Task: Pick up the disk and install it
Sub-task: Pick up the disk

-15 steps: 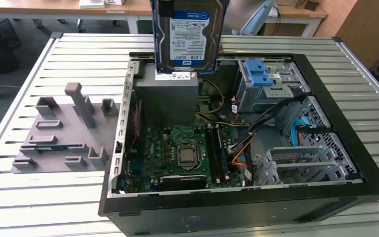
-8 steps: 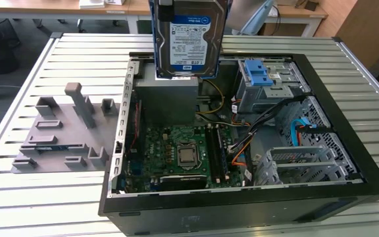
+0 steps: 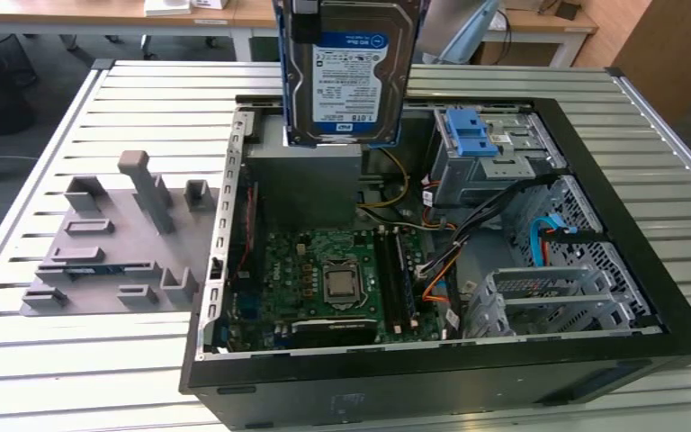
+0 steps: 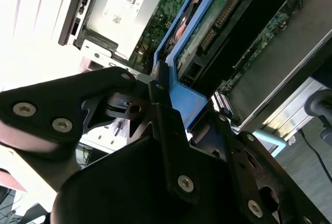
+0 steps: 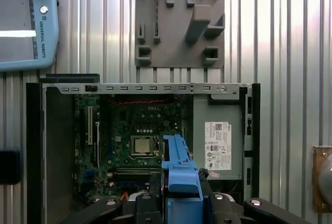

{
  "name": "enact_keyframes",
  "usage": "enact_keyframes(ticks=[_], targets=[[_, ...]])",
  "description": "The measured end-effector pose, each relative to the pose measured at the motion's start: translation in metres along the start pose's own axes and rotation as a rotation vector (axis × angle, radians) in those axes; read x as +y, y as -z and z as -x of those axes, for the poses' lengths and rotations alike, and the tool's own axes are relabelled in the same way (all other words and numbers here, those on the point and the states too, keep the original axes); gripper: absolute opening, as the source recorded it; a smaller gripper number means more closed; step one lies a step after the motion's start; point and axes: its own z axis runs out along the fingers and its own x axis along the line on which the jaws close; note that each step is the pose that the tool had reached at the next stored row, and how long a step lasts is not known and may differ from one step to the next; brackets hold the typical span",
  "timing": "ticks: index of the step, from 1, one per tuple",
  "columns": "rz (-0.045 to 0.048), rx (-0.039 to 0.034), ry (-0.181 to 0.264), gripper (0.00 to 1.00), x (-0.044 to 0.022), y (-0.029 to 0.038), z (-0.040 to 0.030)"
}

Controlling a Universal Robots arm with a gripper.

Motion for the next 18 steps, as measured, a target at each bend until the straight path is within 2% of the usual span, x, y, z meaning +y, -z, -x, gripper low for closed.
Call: enact_keyframes(ticks=[4,11,14,18], targets=[[0.0,0.0,0.0,0.36,-0.0082,-0.0001,-0.0002],[0.0,0.0,0.0,0.36,-0.0321,-0.0008,-0.0002],[0.0,0.0001,0.0,0.36,-0.034,-0.0013,-0.0026],[0.0,0.0001,0.0,0.36,-0.0342,-0.0023,-0.0137]])
